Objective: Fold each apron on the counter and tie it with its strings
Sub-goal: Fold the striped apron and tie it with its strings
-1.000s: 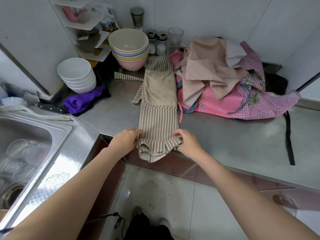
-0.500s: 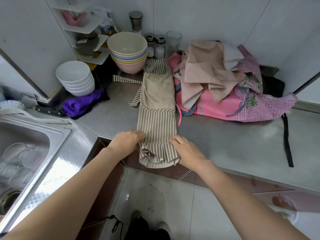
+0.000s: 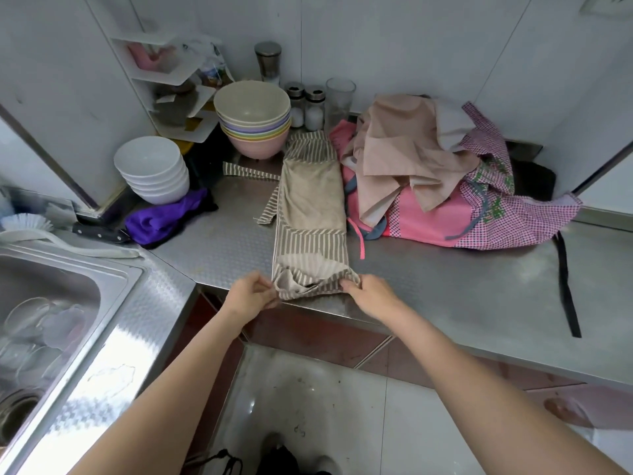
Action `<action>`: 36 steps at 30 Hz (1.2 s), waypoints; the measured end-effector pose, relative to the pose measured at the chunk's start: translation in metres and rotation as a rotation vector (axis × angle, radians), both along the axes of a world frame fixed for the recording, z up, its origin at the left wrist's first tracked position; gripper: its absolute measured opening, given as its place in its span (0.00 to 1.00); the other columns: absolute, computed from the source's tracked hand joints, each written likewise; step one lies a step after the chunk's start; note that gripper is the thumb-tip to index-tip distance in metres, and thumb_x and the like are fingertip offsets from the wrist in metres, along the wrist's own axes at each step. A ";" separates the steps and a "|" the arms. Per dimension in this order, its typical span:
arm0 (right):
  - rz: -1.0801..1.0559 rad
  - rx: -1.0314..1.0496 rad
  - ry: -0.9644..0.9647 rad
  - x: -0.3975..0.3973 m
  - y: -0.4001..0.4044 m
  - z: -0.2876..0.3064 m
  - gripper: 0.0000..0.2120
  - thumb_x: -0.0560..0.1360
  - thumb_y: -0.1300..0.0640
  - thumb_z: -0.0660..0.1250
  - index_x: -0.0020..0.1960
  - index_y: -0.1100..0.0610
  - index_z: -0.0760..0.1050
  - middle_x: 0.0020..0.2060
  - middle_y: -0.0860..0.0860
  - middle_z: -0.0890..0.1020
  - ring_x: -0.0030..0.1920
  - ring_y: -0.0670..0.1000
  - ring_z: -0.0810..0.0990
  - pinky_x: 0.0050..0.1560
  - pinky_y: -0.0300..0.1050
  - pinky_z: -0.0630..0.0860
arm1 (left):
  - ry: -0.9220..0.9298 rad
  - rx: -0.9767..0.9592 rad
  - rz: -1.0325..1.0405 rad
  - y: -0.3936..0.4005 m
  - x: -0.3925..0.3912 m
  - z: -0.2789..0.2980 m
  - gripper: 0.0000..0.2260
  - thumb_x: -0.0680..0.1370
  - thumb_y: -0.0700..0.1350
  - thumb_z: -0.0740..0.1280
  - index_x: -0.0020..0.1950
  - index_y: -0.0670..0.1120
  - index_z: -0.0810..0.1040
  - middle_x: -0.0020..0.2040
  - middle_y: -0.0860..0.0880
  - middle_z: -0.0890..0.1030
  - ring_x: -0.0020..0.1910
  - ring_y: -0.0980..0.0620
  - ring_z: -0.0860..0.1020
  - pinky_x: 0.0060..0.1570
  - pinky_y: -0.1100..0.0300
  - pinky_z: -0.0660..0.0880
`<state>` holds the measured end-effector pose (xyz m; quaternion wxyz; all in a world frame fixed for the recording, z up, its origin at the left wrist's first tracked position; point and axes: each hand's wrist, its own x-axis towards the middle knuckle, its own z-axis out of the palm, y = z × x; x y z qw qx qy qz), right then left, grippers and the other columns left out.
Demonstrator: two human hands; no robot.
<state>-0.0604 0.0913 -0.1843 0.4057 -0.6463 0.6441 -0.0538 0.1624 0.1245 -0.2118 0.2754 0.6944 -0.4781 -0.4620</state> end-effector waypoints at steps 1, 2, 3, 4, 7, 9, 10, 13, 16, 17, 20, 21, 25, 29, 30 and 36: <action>-0.046 0.013 -0.008 0.000 -0.004 0.000 0.17 0.80 0.50 0.57 0.36 0.57 0.69 0.31 0.51 0.71 0.37 0.52 0.72 0.36 0.43 0.64 | 0.006 0.006 0.000 0.002 -0.002 -0.001 0.08 0.74 0.29 0.66 0.43 0.41 0.72 0.40 0.44 0.76 0.37 0.52 0.76 0.36 0.72 0.76; -0.087 0.007 -0.024 0.003 -0.005 0.000 0.20 0.81 0.50 0.57 0.33 0.57 0.65 0.29 0.51 0.68 0.33 0.51 0.70 0.33 0.44 0.62 | 0.019 0.010 0.005 0.002 -0.002 -0.002 0.08 0.73 0.30 0.68 0.46 0.41 0.74 0.40 0.46 0.77 0.38 0.53 0.76 0.36 0.74 0.75; -0.135 -0.003 -0.052 0.005 -0.005 -0.001 0.20 0.81 0.50 0.56 0.32 0.57 0.63 0.28 0.51 0.66 0.32 0.50 0.68 0.32 0.44 0.64 | 0.061 0.022 0.014 0.003 -0.003 -0.001 0.08 0.72 0.31 0.69 0.49 0.40 0.75 0.41 0.46 0.78 0.39 0.54 0.76 0.38 0.74 0.74; -0.193 -0.018 -0.102 0.009 -0.006 -0.004 0.20 0.81 0.51 0.56 0.32 0.56 0.62 0.29 0.51 0.66 0.33 0.51 0.69 0.35 0.46 0.68 | 0.106 0.040 0.041 0.003 -0.003 0.000 0.08 0.73 0.32 0.69 0.50 0.40 0.76 0.41 0.46 0.78 0.38 0.54 0.78 0.38 0.73 0.75; -0.337 0.011 -0.239 0.015 -0.004 -0.008 0.16 0.81 0.54 0.56 0.35 0.57 0.64 0.32 0.52 0.69 0.41 0.54 0.73 0.40 0.46 0.74 | 0.210 0.103 0.156 0.002 -0.007 0.001 0.05 0.76 0.36 0.66 0.41 0.41 0.73 0.37 0.46 0.78 0.26 0.60 0.79 0.27 0.70 0.76; -0.309 0.048 -0.252 0.020 -0.002 -0.008 0.05 0.79 0.58 0.59 0.45 0.59 0.70 0.41 0.55 0.76 0.45 0.54 0.76 0.44 0.45 0.74 | 0.226 0.106 0.209 0.000 -0.007 0.000 0.09 0.77 0.37 0.65 0.39 0.43 0.69 0.37 0.45 0.78 0.22 0.60 0.78 0.23 0.68 0.75; -0.285 0.057 -0.251 0.021 -0.002 -0.009 0.05 0.76 0.60 0.62 0.51 0.60 0.71 0.47 0.55 0.79 0.48 0.54 0.77 0.50 0.48 0.74 | 0.236 0.100 0.230 0.000 -0.008 0.001 0.11 0.77 0.37 0.65 0.38 0.43 0.67 0.38 0.45 0.78 0.22 0.59 0.78 0.22 0.68 0.75; -0.248 0.050 -0.202 0.027 -0.001 -0.010 0.09 0.73 0.59 0.68 0.51 0.59 0.73 0.48 0.53 0.80 0.50 0.53 0.78 0.52 0.49 0.73 | 0.233 0.103 0.245 0.000 -0.007 0.002 0.13 0.78 0.37 0.63 0.37 0.44 0.63 0.39 0.44 0.76 0.21 0.57 0.78 0.22 0.65 0.76; -0.298 -0.026 -0.105 0.031 -0.006 -0.015 0.15 0.77 0.54 0.64 0.34 0.57 0.65 0.33 0.53 0.73 0.39 0.53 0.72 0.41 0.44 0.65 | 0.161 0.118 0.200 -0.003 -0.006 0.008 0.13 0.79 0.41 0.63 0.37 0.44 0.62 0.39 0.45 0.75 0.21 0.56 0.78 0.22 0.64 0.75; -0.333 -0.040 -0.070 0.028 -0.007 -0.015 0.19 0.79 0.54 0.61 0.31 0.57 0.62 0.31 0.53 0.70 0.37 0.53 0.71 0.40 0.44 0.63 | 0.128 0.121 0.180 -0.003 -0.010 0.010 0.13 0.79 0.42 0.63 0.37 0.45 0.63 0.38 0.46 0.75 0.20 0.56 0.78 0.21 0.64 0.75; -0.409 -0.012 -0.087 0.032 -0.017 -0.020 0.21 0.81 0.54 0.55 0.30 0.57 0.63 0.36 0.58 0.73 0.45 0.59 0.78 0.44 0.46 0.69 | -0.041 0.121 0.148 -0.010 -0.010 0.014 0.14 0.79 0.47 0.63 0.36 0.47 0.64 0.33 0.49 0.74 0.18 0.59 0.76 0.22 0.64 0.74; -0.423 -0.001 -0.080 0.032 -0.019 -0.022 0.21 0.81 0.54 0.55 0.30 0.57 0.64 0.37 0.59 0.73 0.47 0.61 0.79 0.48 0.49 0.72 | -0.078 0.126 0.145 -0.013 -0.010 0.014 0.13 0.79 0.48 0.62 0.36 0.47 0.65 0.32 0.49 0.74 0.18 0.60 0.75 0.23 0.64 0.74; -0.451 0.034 -0.039 0.033 -0.025 -0.026 0.19 0.80 0.52 0.55 0.31 0.55 0.63 0.41 0.58 0.72 0.53 0.63 0.79 0.54 0.51 0.74 | -0.220 0.213 0.123 -0.018 -0.013 0.013 0.13 0.79 0.50 0.61 0.37 0.46 0.70 0.31 0.48 0.77 0.28 0.50 0.79 0.39 0.55 0.79; -0.447 0.055 0.058 0.035 -0.031 -0.031 0.19 0.81 0.51 0.54 0.33 0.56 0.64 0.44 0.60 0.77 0.56 0.62 0.78 0.49 0.46 0.71 | -0.561 -0.167 0.207 -0.016 -0.015 0.011 0.09 0.80 0.42 0.56 0.49 0.38 0.70 0.46 0.42 0.76 0.44 0.40 0.76 0.40 0.51 0.71; -0.435 0.065 0.084 0.036 -0.033 -0.031 0.18 0.81 0.51 0.54 0.36 0.58 0.68 0.48 0.62 0.79 0.56 0.62 0.78 0.50 0.46 0.71 | -0.598 -0.421 0.091 -0.014 -0.017 0.013 0.07 0.79 0.39 0.56 0.48 0.38 0.71 0.45 0.42 0.75 0.42 0.41 0.74 0.40 0.49 0.72; -0.395 0.032 0.230 0.043 -0.033 -0.015 0.17 0.81 0.53 0.55 0.60 0.65 0.72 0.59 0.62 0.77 0.60 0.61 0.75 0.53 0.48 0.72 | -0.876 -0.530 -0.784 -0.015 -0.034 -0.008 0.21 0.78 0.52 0.53 0.71 0.51 0.68 0.72 0.48 0.68 0.71 0.44 0.66 0.68 0.49 0.67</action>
